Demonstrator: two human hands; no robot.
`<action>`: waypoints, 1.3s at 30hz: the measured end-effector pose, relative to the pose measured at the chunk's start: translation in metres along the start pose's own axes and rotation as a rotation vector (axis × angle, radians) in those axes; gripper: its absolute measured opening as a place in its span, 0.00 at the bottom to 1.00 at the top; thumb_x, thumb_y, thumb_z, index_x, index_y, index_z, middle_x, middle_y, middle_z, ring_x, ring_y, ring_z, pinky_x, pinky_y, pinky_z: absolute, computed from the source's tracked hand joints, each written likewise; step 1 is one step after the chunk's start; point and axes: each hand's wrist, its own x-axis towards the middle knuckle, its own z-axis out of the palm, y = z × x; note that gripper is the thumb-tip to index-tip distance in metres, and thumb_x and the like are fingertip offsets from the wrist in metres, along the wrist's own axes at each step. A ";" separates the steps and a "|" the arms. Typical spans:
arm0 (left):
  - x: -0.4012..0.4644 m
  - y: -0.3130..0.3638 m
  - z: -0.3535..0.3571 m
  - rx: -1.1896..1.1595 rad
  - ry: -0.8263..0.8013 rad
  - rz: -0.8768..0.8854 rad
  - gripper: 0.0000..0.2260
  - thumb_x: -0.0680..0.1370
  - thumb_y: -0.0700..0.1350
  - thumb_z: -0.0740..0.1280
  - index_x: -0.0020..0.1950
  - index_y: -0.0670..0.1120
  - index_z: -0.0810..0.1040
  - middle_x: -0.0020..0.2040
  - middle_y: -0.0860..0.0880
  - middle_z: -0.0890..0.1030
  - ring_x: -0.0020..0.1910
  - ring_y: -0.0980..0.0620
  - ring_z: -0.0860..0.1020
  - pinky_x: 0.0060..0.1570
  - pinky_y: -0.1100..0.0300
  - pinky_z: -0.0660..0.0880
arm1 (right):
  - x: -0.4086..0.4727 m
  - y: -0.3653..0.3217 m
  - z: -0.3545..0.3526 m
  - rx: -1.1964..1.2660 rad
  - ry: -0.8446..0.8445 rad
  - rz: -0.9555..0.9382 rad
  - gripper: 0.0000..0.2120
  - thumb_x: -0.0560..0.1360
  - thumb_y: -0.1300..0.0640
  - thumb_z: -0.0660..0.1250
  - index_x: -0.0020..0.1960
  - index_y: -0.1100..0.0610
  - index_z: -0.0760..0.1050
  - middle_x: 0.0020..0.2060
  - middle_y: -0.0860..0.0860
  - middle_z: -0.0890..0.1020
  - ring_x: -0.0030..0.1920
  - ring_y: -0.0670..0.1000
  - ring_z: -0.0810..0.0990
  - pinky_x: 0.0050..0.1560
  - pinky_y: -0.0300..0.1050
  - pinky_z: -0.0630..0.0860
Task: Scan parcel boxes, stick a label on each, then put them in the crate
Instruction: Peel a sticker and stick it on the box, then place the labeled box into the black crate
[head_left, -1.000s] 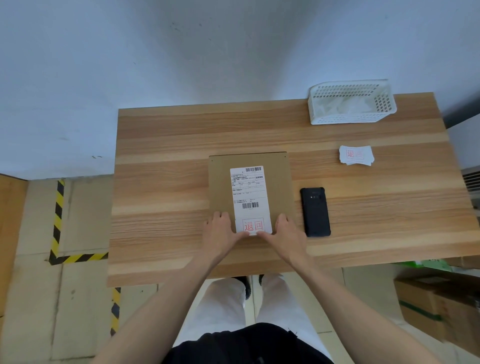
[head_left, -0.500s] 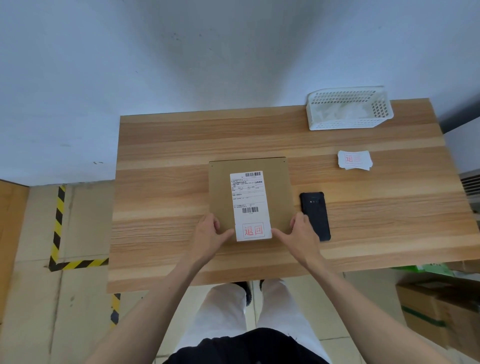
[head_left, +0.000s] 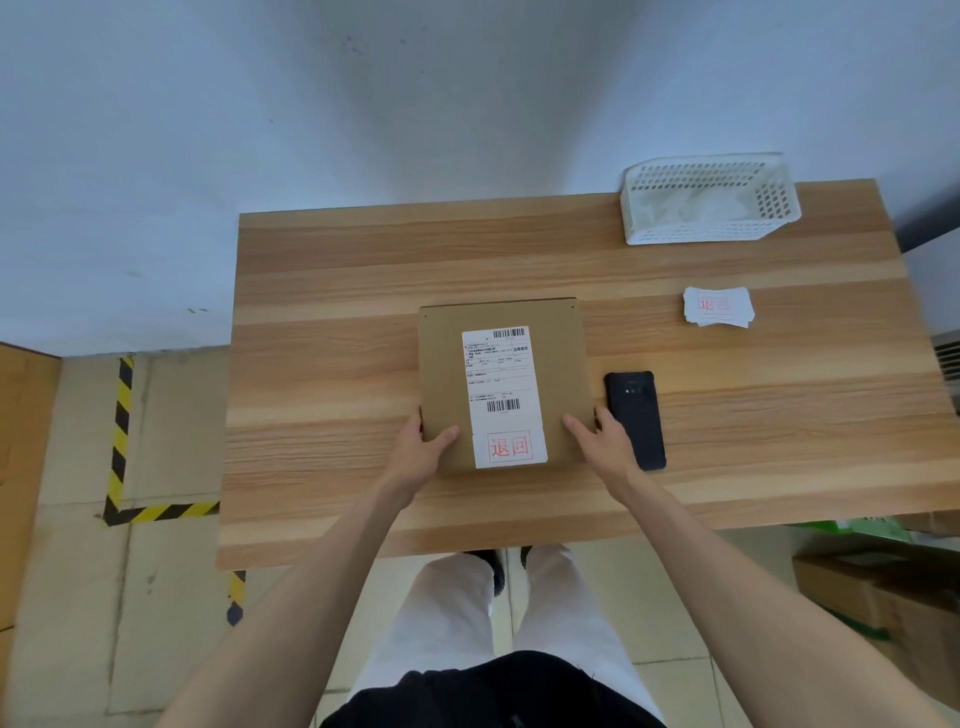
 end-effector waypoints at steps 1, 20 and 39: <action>-0.001 0.002 0.000 -0.011 0.008 0.006 0.22 0.81 0.43 0.69 0.74 0.49 0.68 0.63 0.53 0.79 0.57 0.58 0.79 0.48 0.67 0.76 | -0.002 -0.003 0.000 0.016 0.006 -0.013 0.22 0.80 0.49 0.68 0.71 0.53 0.72 0.62 0.47 0.81 0.61 0.50 0.80 0.66 0.55 0.76; -0.033 0.227 0.031 0.112 -0.057 0.663 0.25 0.80 0.49 0.71 0.76 0.52 0.68 0.66 0.58 0.79 0.62 0.65 0.78 0.62 0.62 0.77 | -0.059 -0.151 -0.129 0.300 0.297 -0.491 0.18 0.82 0.55 0.67 0.70 0.58 0.71 0.59 0.48 0.82 0.54 0.40 0.82 0.57 0.40 0.80; -0.170 0.385 0.370 0.236 -0.619 1.160 0.33 0.81 0.53 0.69 0.81 0.60 0.56 0.70 0.61 0.75 0.66 0.60 0.76 0.63 0.49 0.79 | -0.246 -0.066 -0.440 0.288 1.082 -0.710 0.25 0.82 0.52 0.66 0.77 0.49 0.63 0.67 0.46 0.75 0.63 0.44 0.76 0.61 0.42 0.77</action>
